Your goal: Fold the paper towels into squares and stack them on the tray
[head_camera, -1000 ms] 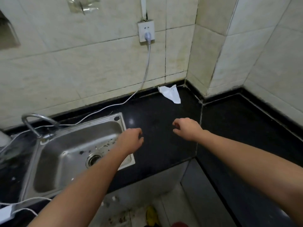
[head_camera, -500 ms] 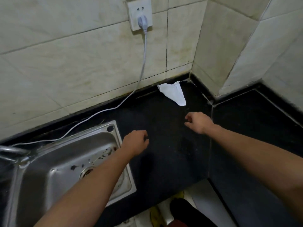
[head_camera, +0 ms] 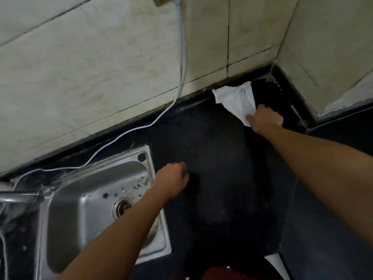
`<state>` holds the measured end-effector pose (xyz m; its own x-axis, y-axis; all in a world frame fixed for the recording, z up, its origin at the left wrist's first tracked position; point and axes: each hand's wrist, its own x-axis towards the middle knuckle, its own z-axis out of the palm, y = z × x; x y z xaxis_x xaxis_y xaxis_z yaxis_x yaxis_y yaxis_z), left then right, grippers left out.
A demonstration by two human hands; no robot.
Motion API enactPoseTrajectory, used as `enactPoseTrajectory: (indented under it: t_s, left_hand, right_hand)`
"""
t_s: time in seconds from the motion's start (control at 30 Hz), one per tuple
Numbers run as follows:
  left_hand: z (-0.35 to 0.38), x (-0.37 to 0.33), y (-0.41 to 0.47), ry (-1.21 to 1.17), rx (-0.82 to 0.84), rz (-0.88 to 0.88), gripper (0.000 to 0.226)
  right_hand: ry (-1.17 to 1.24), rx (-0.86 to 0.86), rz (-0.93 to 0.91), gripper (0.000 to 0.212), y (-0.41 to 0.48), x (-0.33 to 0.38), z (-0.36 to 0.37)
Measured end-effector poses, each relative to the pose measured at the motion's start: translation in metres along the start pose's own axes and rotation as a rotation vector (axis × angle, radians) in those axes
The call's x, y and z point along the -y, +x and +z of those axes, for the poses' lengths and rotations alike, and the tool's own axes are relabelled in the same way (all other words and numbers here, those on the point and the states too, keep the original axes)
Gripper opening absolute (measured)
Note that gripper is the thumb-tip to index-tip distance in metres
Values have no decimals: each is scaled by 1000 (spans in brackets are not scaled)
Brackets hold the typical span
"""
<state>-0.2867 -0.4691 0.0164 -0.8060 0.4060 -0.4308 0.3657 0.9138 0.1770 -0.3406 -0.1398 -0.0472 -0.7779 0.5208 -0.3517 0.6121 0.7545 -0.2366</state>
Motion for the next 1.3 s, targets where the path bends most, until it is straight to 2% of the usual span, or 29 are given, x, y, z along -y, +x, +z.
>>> enactPoseTrajectory:
  t_s: [0.1,0.2,0.33,0.43,0.53,0.7,0.9,1.03,1.17,1.3]
  left_hand:
    - [7,5,4,5,3,2,21]
    - [10,10,5,3,11,9,22]
    - [12,17,11,-34,25,48,22]
    - [10,18,14,-53,15,104,23]
    - [11,21,10,-59,17,143,23]
    - [21,32,0,-68,58,176,22]
    - [41,33,-3,-68,118,172,20]
    - [49,16,3,-102,134,180,19]
    - [52,-7,14,-268,73,143,19]
    - [56,-32,31,-605,35,-62,37]
  right_hand:
    - [20,53,45,49,11,5,8]
    - [162,101,35,36,10,8,11]
    - [336,-53,-128,11,-22,17,-2]
    - [280,-207,-331,10,-61,22,-13]
    - [262,-225,-449,22,-100,19,-11]
    - [351,-111,-427,19,-175,1,21]
    - [41,153,-491,30,-248,-41,77]
    - [-117,306,-476,35,-263,-64,84]
    - [-164,332,-381,36,-258,-80,77]
    - [108,144,-157,39,-238,-73,64]
